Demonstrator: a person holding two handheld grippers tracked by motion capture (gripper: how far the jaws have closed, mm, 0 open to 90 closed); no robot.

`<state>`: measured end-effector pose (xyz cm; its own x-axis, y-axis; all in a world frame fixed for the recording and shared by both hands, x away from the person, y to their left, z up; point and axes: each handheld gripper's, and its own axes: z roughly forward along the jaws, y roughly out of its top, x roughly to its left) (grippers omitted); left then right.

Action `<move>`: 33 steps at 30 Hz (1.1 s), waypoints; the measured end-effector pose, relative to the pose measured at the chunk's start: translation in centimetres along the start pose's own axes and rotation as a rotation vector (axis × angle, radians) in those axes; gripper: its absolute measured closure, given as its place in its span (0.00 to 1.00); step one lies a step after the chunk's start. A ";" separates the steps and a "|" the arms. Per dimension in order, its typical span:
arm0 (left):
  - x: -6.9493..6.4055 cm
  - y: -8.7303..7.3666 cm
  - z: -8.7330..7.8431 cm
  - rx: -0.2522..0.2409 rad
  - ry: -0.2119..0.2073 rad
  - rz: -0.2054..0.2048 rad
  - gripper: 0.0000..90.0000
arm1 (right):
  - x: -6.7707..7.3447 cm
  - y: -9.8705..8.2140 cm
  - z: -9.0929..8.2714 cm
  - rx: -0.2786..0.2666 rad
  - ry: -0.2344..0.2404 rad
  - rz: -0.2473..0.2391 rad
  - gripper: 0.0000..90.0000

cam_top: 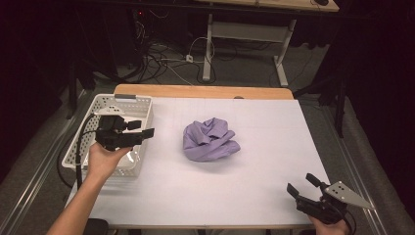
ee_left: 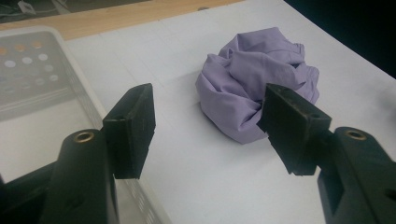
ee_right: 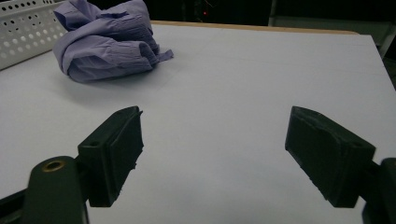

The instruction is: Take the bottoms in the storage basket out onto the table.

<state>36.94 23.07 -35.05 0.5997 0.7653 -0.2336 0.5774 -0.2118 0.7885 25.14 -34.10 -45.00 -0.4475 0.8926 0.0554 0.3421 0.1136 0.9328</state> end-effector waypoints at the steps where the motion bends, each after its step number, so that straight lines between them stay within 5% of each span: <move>1: 0.0 -0.1 0.0 -0.001 0.000 -0.001 0.39 | 0.0 0.0 0.0 0.000 0.000 0.001 0.22; 13: 0.0 -0.8 -0.8 -0.007 0.032 0.011 0.39 | 0.0 0.0 0.0 -0.001 -0.001 0.002 0.22; 33: -0.3 -1.9 -1.9 -0.034 0.020 -0.001 0.38 | 0.0 0.0 0.0 0.000 -0.002 0.001 0.22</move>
<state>34.63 24.35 -35.41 0.5881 0.7774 -0.2230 0.5582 -0.1906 0.8075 25.12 -34.08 -44.99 -0.4454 0.8937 0.0552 0.3421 0.1129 0.9329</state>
